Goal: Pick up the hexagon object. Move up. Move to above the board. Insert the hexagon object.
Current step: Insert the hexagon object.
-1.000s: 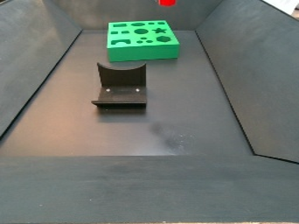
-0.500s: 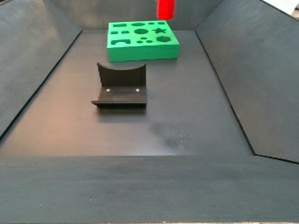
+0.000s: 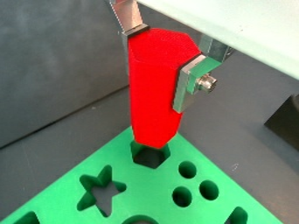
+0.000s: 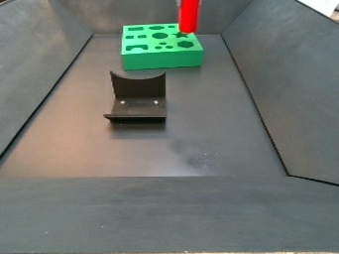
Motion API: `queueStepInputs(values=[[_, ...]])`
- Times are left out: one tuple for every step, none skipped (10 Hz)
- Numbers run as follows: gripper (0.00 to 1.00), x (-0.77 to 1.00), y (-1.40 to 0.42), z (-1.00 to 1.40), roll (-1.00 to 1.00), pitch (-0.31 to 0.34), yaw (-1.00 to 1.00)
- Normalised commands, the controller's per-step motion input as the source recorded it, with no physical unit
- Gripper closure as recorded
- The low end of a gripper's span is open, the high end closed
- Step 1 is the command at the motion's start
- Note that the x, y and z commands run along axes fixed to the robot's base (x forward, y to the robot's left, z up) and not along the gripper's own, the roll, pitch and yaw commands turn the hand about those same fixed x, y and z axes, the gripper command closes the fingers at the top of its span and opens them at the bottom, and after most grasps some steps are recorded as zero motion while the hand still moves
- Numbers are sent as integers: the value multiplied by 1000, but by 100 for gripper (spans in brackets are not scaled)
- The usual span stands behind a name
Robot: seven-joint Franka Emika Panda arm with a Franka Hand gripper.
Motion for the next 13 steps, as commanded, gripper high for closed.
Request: queueStepInputs(values=[[100, 43, -86, -280, 60, -84, 160], [100, 0, -66, -106, 20, -36, 91], [100, 3, -97, -317, 69, -87, 100], [100, 6, -86, -357, 70, -109, 111], [100, 29, -57, -334, 60, -101, 134], [100, 54, -20, -346, 71, -91, 169], [100, 46, 0, -257, 54, -67, 160], [100, 0, 0, -171, 53, -26, 131], [100, 0, 0, -123, 63, 0, 114], [100, 0, 0, -123, 61, 0, 77], [100, 0, 0, -69, 7, 0, 57], [100, 0, 0, -74, 16, 0, 51], [100, 0, 0, -80, 17, -4, 66]])
